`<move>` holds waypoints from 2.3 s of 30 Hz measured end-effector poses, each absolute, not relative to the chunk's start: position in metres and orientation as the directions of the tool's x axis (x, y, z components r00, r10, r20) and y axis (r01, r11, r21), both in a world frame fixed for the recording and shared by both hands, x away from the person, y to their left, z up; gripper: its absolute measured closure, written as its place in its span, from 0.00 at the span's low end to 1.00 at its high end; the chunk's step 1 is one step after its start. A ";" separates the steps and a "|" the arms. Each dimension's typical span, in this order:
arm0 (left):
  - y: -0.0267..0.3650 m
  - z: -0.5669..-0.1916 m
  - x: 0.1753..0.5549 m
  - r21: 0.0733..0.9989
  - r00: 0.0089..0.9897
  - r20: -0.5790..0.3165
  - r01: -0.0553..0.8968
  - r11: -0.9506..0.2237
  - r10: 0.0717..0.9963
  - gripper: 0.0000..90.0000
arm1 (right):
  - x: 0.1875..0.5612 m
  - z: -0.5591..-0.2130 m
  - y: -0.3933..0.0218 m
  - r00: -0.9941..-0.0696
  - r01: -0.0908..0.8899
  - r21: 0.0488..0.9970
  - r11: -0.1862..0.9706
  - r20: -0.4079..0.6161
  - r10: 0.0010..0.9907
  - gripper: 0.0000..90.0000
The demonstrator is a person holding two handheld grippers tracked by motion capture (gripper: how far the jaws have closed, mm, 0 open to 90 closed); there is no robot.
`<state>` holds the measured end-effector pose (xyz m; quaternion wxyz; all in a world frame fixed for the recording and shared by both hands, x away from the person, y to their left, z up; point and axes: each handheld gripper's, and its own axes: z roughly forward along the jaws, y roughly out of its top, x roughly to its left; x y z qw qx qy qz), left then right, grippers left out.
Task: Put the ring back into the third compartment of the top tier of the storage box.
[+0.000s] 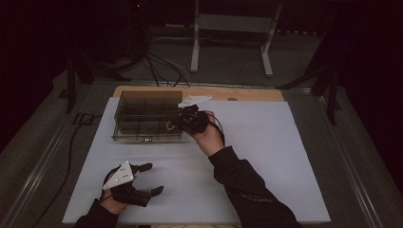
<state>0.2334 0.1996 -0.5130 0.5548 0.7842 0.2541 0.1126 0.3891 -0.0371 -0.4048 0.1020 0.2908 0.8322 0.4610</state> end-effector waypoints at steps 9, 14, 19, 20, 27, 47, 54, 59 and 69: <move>0.200 -0.512 0.233 0.929 0.847 -0.106 0.271 -0.252 0.522 0.12 | 0.398 -0.410 -0.022 -0.807 0.401 0.813 0.421 0.096 0.583 0.97; 0.200 -0.513 0.233 0.930 0.846 -0.107 0.271 -0.249 0.522 0.12 | 0.402 -0.413 -0.017 -0.801 0.410 0.808 0.423 0.097 0.591 0.96; 0.200 -0.513 0.233 0.931 0.846 -0.100 0.264 -0.250 0.524 0.11 | 0.409 -0.418 -0.016 -0.793 0.431 0.803 0.412 0.119 0.598 0.96; 0.201 -0.512 0.233 0.934 0.846 -0.098 0.260 -0.244 0.524 0.11 | 0.410 -0.419 -0.016 -0.790 0.441 0.801 0.405 0.133 0.598 0.96; 0.201 -0.512 0.233 0.935 0.847 -0.102 0.260 -0.241 0.521 0.12 | 0.417 -0.428 -0.015 -0.797 0.469 0.794 0.387 0.191 0.573 0.76; 0.200 -0.513 0.234 0.935 0.849 -0.100 0.259 -0.242 0.520 0.11 | 0.396 -0.421 -0.035 -0.840 0.404 0.840 0.361 0.185 0.510 0.16; 0.199 -0.512 0.234 0.936 0.846 -0.104 0.261 -0.237 0.523 0.11 | 0.391 -0.422 -0.048 -0.856 0.386 0.856 0.343 0.194 0.479 0.03; 0.198 -0.513 0.235 0.933 0.846 -0.107 0.267 -0.242 0.522 0.11 | 0.388 -0.422 -0.058 -0.862 0.371 0.854 0.366 0.169 0.478 0.00; 0.195 -0.514 0.235 0.930 0.853 -0.094 0.259 -0.261 0.514 0.11 | 0.383 -0.419 -0.078 -0.853 0.361 0.848 0.387 0.133 0.504 0.00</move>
